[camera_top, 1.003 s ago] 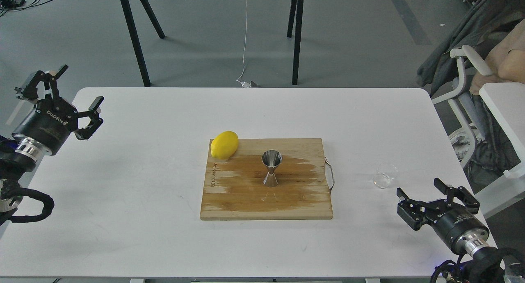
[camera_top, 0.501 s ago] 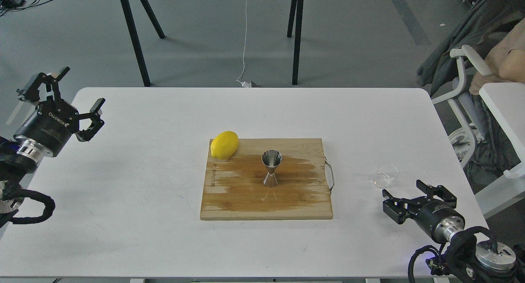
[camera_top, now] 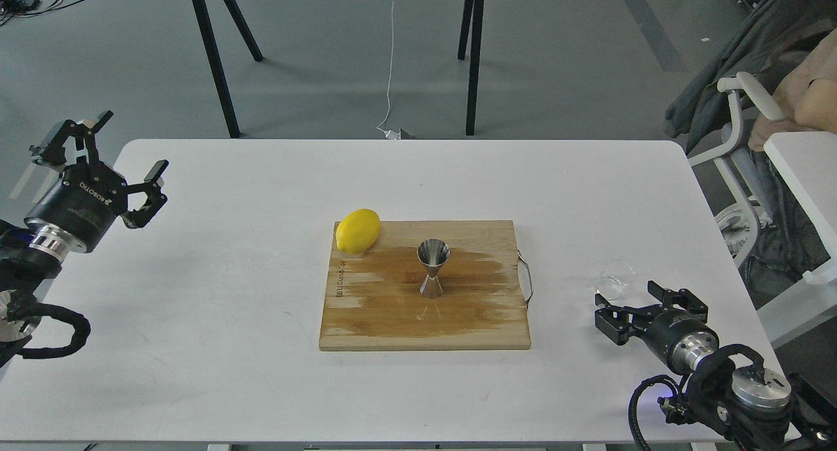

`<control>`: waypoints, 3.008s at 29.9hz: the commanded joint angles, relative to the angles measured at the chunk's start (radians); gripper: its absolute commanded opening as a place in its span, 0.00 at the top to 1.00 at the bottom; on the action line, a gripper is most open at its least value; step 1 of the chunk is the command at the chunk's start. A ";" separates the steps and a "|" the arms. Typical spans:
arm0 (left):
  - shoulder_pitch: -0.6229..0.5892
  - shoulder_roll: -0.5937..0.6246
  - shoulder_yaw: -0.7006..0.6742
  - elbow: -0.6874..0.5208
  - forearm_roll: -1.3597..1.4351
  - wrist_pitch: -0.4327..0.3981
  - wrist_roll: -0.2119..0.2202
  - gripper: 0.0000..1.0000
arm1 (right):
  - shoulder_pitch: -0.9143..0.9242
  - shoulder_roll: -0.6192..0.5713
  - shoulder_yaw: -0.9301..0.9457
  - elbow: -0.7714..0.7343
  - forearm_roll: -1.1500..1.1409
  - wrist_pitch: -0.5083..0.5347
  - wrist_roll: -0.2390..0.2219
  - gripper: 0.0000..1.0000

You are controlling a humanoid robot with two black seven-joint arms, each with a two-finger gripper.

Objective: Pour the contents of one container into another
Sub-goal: 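Move the right gripper to the small clear glass cup and grasp it, then lift the glass cup and carry it above the jigger, then tilt the glass cup with the right gripper to pour into the jigger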

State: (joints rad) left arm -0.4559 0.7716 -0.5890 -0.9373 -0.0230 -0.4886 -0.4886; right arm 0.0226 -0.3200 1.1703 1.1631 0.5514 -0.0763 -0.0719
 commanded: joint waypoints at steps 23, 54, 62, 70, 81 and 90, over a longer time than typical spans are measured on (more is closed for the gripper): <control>0.000 -0.002 0.002 0.017 0.002 0.000 0.000 0.01 | 0.100 0.038 -0.047 -0.098 -0.002 -0.005 0.003 0.15; 0.000 -0.003 0.003 0.023 0.003 0.000 0.000 0.01 | 0.135 0.032 -0.044 0.038 -0.043 0.018 0.012 0.65; -0.003 -0.026 0.003 0.022 0.003 0.000 0.000 0.01 | 0.310 0.056 -0.092 0.199 -0.417 0.020 0.001 0.66; -0.003 -0.026 0.003 0.022 0.003 0.000 0.000 0.01 | 0.447 0.125 -0.308 0.198 -0.770 0.023 0.007 0.66; -0.001 -0.026 0.003 0.022 0.005 0.000 0.000 0.01 | 0.494 0.130 -0.449 0.199 -0.993 0.021 0.007 0.67; -0.001 -0.026 0.003 0.022 0.006 0.000 0.000 0.01 | 0.497 0.122 -0.492 0.193 -1.093 0.021 0.007 0.67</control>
State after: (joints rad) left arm -0.4573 0.7455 -0.5859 -0.9157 -0.0183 -0.4887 -0.4885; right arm 0.5195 -0.1945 0.6922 1.3583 -0.5165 -0.0553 -0.0639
